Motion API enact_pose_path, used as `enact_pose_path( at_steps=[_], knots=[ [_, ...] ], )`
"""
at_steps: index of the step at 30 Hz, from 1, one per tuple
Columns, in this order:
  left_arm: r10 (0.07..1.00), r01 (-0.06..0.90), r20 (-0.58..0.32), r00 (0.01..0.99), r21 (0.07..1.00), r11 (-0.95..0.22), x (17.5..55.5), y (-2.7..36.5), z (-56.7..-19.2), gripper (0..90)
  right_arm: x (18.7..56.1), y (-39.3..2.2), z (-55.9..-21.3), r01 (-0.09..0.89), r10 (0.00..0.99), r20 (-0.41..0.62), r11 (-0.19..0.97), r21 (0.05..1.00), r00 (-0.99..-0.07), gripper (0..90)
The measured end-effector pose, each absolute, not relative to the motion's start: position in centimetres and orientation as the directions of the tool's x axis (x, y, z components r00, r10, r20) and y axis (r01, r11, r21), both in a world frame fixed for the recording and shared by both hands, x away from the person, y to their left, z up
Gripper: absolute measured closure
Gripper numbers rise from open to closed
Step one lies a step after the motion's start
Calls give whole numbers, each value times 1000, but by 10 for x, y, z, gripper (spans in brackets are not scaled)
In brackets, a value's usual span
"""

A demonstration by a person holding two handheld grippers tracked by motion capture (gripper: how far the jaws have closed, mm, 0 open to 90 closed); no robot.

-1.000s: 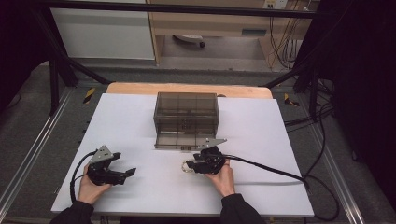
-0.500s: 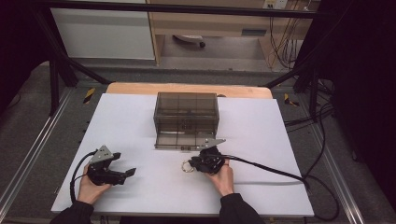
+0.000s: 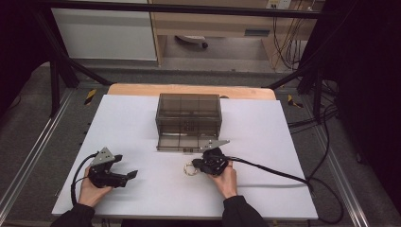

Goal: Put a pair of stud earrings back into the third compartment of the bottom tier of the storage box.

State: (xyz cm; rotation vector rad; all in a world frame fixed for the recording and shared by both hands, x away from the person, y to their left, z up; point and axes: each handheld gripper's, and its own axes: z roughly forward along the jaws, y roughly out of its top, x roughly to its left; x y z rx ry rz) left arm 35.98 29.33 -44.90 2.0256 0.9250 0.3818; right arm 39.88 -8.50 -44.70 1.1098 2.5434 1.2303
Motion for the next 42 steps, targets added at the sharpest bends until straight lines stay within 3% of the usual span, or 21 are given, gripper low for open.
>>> enact_pose_path(
  at_steps=[19,42],
  knots=[
    [730,469,-68,680,805,-362,359,293,-449,72,393,-100,-416,543,665,181,390,744,-724,868],
    [730,470,-68,680,805,-362,360,293,-449,72,411,-119,-388,520,719,143,336,785,-680,868]
  ],
)
